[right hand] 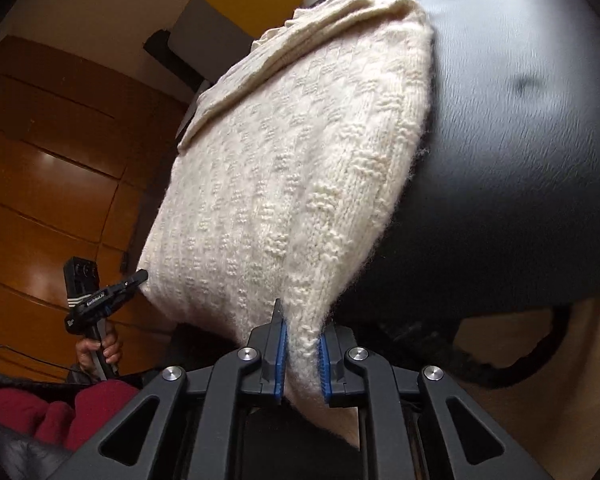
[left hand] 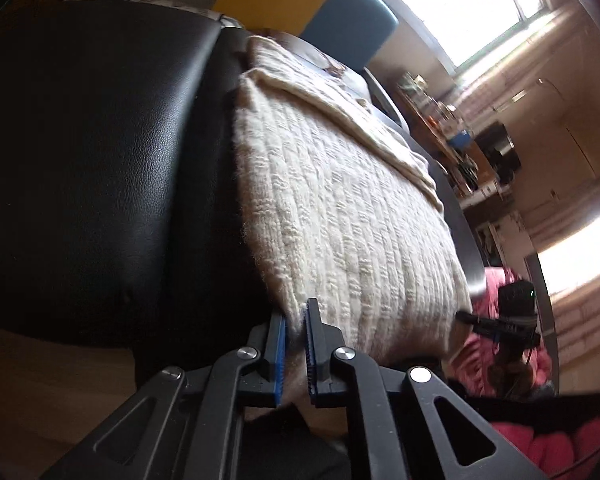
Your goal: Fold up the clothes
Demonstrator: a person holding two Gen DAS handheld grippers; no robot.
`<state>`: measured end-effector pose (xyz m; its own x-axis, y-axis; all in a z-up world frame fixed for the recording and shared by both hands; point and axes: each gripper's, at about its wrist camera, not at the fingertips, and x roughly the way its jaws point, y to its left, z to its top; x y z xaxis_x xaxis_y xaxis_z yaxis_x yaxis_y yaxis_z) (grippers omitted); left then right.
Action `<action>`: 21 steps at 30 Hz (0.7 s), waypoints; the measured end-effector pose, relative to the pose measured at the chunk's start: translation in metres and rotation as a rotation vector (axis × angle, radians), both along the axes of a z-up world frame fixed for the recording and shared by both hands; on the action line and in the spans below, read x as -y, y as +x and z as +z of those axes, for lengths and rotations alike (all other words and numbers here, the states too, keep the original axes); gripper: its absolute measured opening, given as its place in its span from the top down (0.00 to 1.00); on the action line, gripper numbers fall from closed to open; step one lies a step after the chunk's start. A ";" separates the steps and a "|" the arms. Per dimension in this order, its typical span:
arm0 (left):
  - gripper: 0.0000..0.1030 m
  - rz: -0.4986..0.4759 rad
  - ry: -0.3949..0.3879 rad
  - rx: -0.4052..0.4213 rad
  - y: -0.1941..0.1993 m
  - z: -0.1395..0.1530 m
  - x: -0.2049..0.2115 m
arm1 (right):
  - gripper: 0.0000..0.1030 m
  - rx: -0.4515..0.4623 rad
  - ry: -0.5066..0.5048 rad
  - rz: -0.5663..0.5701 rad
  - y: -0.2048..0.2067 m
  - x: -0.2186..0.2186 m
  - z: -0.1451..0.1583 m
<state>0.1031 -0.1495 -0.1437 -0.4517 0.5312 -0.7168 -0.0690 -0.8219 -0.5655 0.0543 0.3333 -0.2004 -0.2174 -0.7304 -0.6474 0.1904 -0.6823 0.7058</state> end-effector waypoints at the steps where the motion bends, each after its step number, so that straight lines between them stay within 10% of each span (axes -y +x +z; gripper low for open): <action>1: 0.93 -0.003 0.020 -0.001 -0.001 0.000 0.001 | 0.87 0.001 -0.019 -0.003 0.001 0.000 0.001; 9: 0.93 0.001 0.289 -0.103 -0.019 0.021 0.016 | 0.87 -0.020 -0.103 -0.009 -0.003 -0.004 0.025; 21: 0.93 0.008 0.414 -0.329 -0.130 0.086 0.033 | 0.87 -0.133 -0.200 -0.051 -0.086 0.015 0.076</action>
<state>-0.0267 -0.1825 -0.0573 -0.6224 0.7357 -0.2670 -0.2926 -0.5351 -0.7925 -0.0313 0.3181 -0.1243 -0.3305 -0.8272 -0.4544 0.2595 -0.5425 0.7989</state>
